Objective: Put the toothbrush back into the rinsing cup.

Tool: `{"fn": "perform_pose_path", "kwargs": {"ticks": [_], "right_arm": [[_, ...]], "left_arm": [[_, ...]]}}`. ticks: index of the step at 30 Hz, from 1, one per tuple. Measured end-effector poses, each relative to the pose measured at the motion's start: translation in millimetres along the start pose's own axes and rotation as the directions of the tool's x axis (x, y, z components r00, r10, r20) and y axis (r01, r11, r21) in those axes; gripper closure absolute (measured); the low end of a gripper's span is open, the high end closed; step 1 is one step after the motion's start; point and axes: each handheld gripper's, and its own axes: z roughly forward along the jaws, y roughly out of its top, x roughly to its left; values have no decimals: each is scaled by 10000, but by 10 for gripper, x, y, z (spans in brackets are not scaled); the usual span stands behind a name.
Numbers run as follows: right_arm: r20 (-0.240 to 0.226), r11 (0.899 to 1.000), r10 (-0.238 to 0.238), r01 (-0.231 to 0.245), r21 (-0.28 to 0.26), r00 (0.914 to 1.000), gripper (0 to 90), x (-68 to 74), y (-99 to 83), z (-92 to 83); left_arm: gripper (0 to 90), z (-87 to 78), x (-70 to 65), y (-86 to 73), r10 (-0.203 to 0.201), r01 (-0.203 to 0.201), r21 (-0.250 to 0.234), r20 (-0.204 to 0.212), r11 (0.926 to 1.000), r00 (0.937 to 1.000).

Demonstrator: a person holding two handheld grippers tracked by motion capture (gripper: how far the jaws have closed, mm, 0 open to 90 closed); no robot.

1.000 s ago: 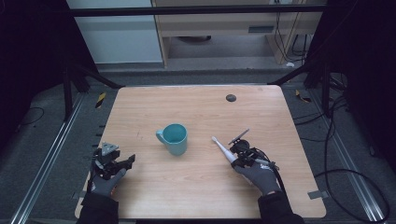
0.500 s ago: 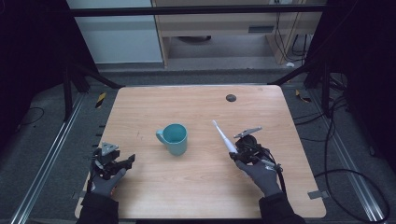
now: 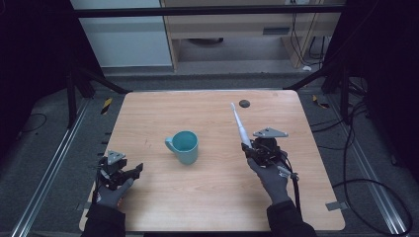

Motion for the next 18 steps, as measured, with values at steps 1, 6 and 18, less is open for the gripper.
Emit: {"fn": "perform_pose_path", "kwargs": {"ticks": [1,6,18], "right_arm": [[131,9994,87,-82,-339,9999,664,23,33,5],[221,9959,177,-156,-890,9996,664,111,92,43],[746,9783,299,-138,-2069,9968,665,431,291,192]], "left_arm": [[326,0,0,0,-15,15,-11,-4,10000,10000],[326,-4,4,0,-33,33,-34,-14,10000,10000],[326,-9,12,0,-54,54,-65,-2,10000,10000]]}}
